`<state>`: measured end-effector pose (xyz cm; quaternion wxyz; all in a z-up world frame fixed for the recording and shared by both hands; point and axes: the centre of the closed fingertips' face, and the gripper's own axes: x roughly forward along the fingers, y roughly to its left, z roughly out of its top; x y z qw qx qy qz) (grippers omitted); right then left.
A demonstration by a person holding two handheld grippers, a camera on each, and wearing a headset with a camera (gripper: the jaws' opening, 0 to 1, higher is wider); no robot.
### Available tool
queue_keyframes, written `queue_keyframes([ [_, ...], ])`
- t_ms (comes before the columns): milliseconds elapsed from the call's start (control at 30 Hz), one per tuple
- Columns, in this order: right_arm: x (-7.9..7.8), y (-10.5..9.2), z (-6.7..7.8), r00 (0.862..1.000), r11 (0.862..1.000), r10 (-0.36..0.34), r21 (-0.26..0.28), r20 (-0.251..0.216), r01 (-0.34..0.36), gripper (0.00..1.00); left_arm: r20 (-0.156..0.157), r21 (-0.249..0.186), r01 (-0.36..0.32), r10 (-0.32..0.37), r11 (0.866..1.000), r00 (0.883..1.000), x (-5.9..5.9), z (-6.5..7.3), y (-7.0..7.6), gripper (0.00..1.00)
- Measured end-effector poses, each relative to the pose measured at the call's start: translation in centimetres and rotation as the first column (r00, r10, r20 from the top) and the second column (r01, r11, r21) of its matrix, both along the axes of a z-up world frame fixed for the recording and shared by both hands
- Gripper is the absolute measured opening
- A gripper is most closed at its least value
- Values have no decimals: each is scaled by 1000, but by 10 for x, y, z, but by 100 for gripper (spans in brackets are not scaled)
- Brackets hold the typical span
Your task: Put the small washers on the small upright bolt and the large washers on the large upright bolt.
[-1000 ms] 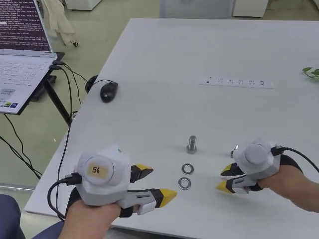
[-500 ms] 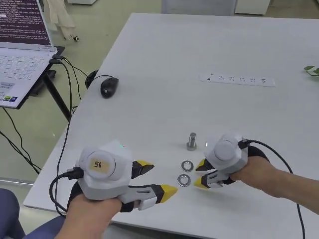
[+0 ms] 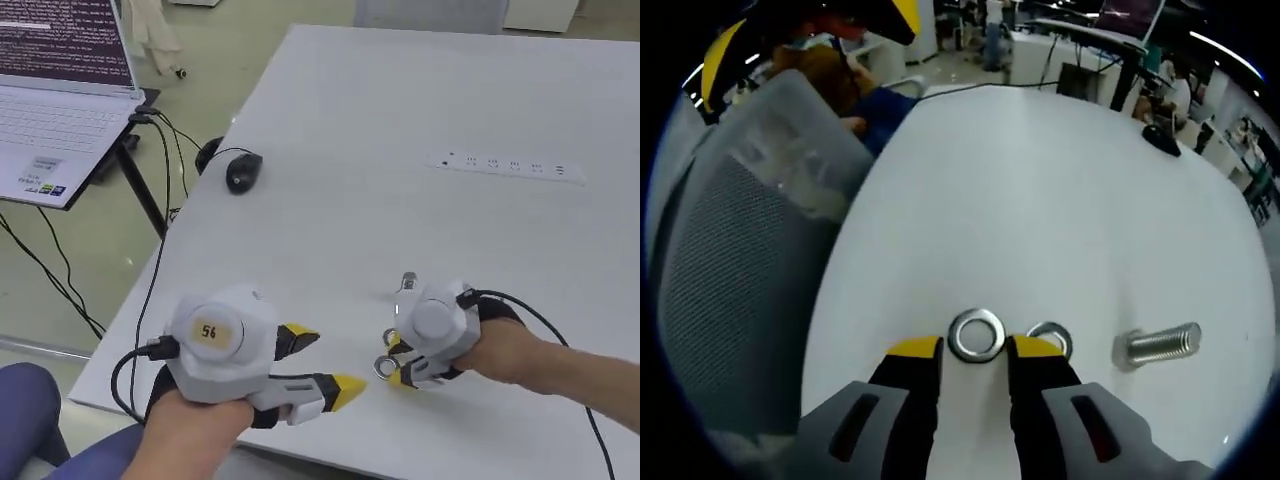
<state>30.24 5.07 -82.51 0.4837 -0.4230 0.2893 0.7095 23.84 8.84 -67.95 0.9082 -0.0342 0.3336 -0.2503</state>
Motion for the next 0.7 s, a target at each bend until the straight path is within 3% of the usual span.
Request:
queue_keyframes([
  [300, 1, 2, 0, 999, 999, 37, -3, 10, -37, 27, -6, 4, 4, -4, 1000, 1000, 0, -2, 0, 47],
  [700, 3, 2, 0, 1000, 1000, 24, -11, 10, -24, 23, 3, 7, 9, -9, 1000, 1000, 5, 2, -2, 47],
])
